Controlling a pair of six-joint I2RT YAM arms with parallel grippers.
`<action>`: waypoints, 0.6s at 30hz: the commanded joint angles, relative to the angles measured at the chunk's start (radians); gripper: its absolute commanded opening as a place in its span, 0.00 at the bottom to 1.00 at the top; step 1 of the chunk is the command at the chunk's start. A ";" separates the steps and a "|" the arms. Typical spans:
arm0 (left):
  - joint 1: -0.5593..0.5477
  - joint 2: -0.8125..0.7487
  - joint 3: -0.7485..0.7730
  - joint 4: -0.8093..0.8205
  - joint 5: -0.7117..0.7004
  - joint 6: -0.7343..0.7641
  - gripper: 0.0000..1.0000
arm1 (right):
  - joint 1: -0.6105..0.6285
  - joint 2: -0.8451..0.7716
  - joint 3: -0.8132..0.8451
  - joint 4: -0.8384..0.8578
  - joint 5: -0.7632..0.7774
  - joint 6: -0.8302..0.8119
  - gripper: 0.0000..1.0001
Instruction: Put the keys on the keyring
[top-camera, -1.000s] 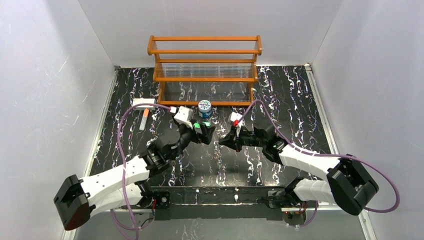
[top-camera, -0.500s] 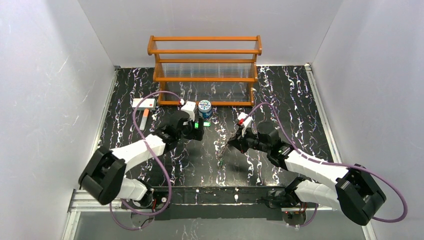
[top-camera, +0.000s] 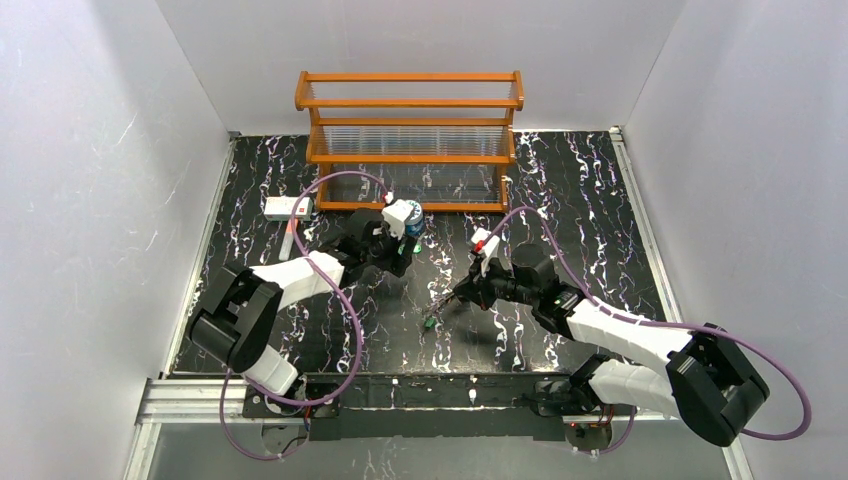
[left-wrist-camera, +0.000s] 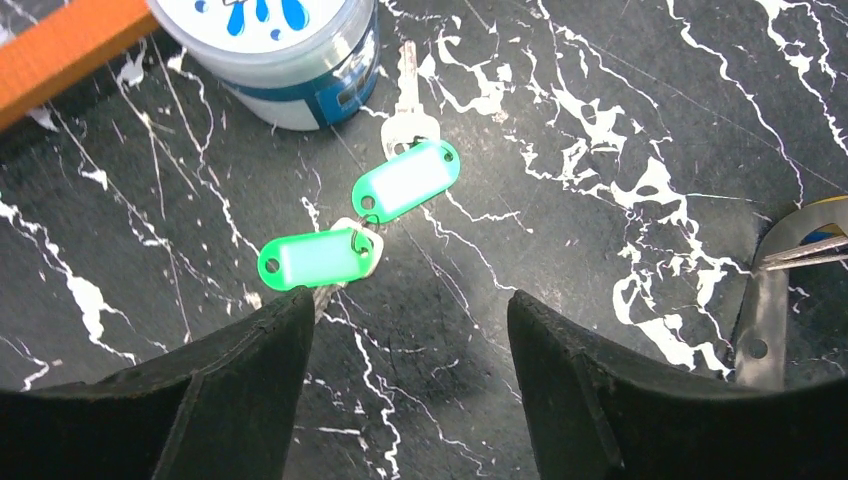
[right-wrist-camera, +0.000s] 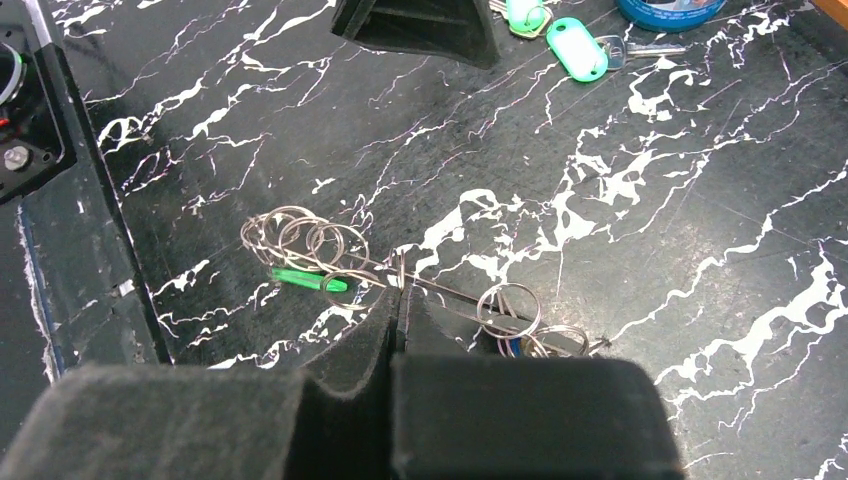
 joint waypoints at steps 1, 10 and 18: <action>0.014 0.026 0.038 0.024 0.038 0.114 0.68 | -0.003 -0.002 0.036 0.019 -0.041 -0.019 0.01; 0.042 0.151 0.122 0.004 0.052 0.139 0.44 | -0.003 -0.026 0.026 0.015 -0.052 -0.020 0.01; 0.047 0.194 0.143 0.012 0.064 0.146 0.40 | -0.004 -0.024 0.027 0.012 -0.068 -0.017 0.01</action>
